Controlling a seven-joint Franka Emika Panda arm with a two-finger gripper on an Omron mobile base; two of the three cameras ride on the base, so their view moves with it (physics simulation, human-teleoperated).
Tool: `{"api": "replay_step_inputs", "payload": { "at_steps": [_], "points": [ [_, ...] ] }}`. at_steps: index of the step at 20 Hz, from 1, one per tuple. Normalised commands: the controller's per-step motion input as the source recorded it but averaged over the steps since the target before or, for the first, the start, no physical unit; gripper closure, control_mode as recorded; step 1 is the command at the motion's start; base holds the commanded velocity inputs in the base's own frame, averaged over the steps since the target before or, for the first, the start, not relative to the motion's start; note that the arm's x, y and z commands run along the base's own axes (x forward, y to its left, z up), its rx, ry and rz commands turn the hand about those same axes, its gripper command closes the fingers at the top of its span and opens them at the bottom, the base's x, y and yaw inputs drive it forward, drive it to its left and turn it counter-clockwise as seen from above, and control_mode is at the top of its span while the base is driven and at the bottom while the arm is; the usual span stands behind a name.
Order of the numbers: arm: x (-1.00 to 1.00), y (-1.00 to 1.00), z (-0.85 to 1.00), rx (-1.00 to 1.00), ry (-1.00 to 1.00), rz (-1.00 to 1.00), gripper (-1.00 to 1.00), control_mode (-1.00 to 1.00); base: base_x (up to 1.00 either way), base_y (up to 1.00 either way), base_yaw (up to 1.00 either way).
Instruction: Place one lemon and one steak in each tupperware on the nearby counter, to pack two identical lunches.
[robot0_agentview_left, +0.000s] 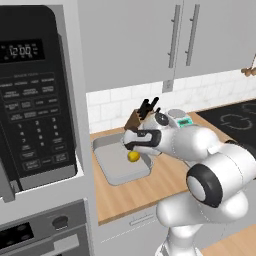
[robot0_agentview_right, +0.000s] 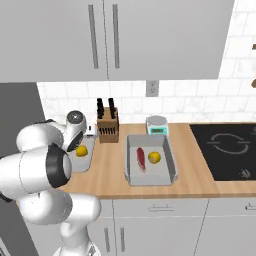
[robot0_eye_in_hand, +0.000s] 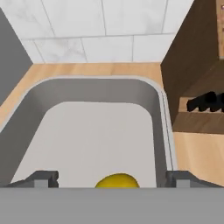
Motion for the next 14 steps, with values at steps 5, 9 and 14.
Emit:
{"api": "replay_step_inputs", "payload": {
  "at_steps": [5,9,14],
  "points": [
    [-0.63,-0.34,0.98,0.02,0.0,-0.12,-1.0,-1.0,0.0,0.0,0.0],
    [-0.75,-0.22,1.0,0.02,0.0,-0.12,-1.0,-1.0,0.0,0.0,0.0],
    [-0.83,-0.17,0.89,0.0,0.0,-0.14,-1.0,-1.0,0.0,0.0,0.0]
  ]
}}
